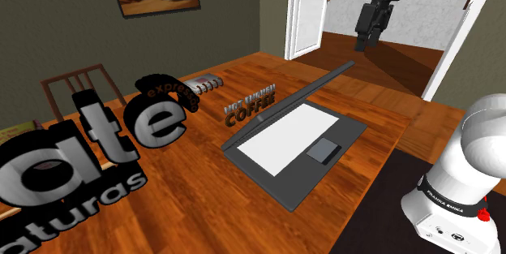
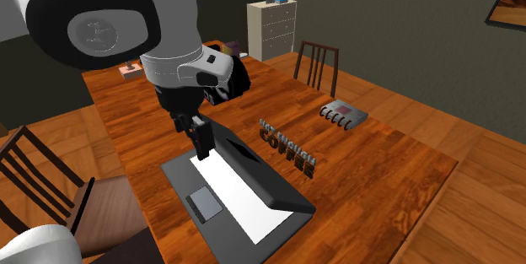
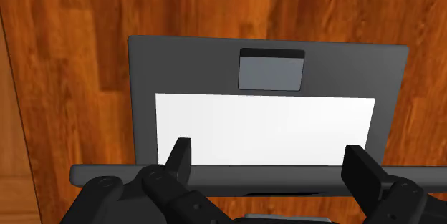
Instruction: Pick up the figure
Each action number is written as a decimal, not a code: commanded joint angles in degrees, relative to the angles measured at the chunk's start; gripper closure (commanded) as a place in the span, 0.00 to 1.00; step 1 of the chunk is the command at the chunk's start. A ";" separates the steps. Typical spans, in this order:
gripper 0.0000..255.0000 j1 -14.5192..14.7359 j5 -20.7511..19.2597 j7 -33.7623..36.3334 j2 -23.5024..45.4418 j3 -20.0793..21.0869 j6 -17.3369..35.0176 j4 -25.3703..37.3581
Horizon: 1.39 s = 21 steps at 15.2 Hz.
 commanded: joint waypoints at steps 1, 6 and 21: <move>0.00 0.00 0.00 0.00 0.00 0.00 0.00 0.00; 0.00 2.66 -3.88 -13.31 8.18 -3.62 7.35 0.20; 0.00 9.44 -8.41 -48.79 38.14 -8.70 25.48 12.44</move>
